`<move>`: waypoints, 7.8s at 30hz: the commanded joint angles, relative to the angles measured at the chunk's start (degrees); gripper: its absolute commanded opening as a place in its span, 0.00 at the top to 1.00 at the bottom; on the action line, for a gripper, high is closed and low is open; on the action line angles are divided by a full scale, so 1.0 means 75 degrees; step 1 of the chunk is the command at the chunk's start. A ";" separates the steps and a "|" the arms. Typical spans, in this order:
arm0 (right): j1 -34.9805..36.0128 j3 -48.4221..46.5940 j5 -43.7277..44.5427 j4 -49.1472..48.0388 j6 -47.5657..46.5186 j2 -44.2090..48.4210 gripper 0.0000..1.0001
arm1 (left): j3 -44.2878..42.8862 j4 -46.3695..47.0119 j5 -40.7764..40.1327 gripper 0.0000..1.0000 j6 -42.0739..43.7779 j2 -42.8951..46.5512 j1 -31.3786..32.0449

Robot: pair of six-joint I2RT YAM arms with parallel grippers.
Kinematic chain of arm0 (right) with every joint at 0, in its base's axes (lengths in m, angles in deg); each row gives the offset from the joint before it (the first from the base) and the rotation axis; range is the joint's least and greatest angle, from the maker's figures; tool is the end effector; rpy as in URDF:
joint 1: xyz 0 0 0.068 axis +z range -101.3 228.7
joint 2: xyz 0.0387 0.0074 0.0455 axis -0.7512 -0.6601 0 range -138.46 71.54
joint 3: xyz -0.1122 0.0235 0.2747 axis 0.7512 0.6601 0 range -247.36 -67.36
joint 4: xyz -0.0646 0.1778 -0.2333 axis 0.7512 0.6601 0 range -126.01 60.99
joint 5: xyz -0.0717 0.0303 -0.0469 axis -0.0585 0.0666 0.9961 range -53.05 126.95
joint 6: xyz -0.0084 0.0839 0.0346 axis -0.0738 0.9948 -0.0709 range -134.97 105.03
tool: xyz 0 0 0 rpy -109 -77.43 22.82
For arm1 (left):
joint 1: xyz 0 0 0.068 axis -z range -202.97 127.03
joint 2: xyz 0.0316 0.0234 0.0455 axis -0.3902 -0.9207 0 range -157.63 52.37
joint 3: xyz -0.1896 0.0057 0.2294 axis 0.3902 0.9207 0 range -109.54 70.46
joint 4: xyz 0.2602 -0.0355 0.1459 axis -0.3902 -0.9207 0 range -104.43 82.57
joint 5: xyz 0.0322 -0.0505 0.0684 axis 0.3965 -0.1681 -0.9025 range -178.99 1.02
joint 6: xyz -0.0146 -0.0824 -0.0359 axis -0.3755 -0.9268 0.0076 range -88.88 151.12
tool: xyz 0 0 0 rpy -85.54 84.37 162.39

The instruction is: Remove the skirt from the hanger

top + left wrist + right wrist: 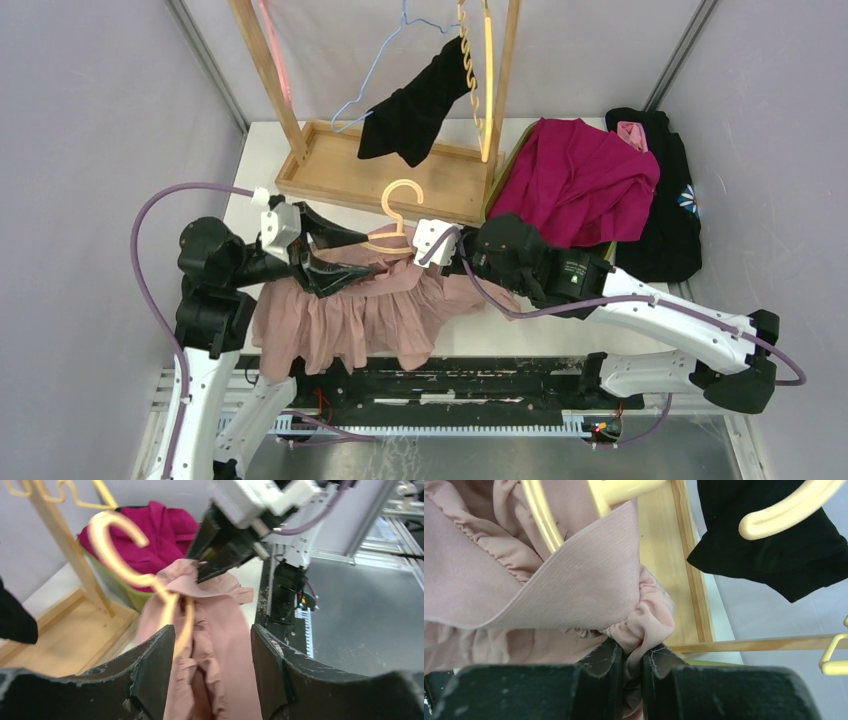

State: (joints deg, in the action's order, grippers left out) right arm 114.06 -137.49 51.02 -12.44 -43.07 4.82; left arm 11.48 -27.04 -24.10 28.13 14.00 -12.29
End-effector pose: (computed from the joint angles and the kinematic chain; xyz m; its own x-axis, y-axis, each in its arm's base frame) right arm 0.1560 0.2930 0.4036 0.2438 -0.5645 -0.7886 -0.7616 0.3920 -0.5161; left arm 0.1320 -0.1000 0.4521 -0.0336 -0.0162 -0.9993 0.9678 0.2489 -0.0365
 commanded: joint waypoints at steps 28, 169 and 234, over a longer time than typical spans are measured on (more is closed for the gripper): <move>-0.0077 -0.0479 0.0028 -0.0670 0.0194 0.0468 0.99 | -0.2340 -0.2998 -0.0787 0.39 0.3427 -0.3856 0.0301; -0.2222 -0.2228 0.2215 -0.1045 0.1831 -0.1567 0.99 | -0.2720 -0.4572 -0.4969 0.97 0.2122 -0.0392 0.1854; -0.4164 -0.0410 0.0127 -0.1379 0.3124 -0.1736 0.99 | -0.3174 -0.1139 -0.6382 0.97 0.1310 0.0849 0.1887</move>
State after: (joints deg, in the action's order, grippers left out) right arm 89.78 -142.36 37.60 -29.86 -19.68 -9.39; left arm -11.38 -49.38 -68.76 40.74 15.47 1.85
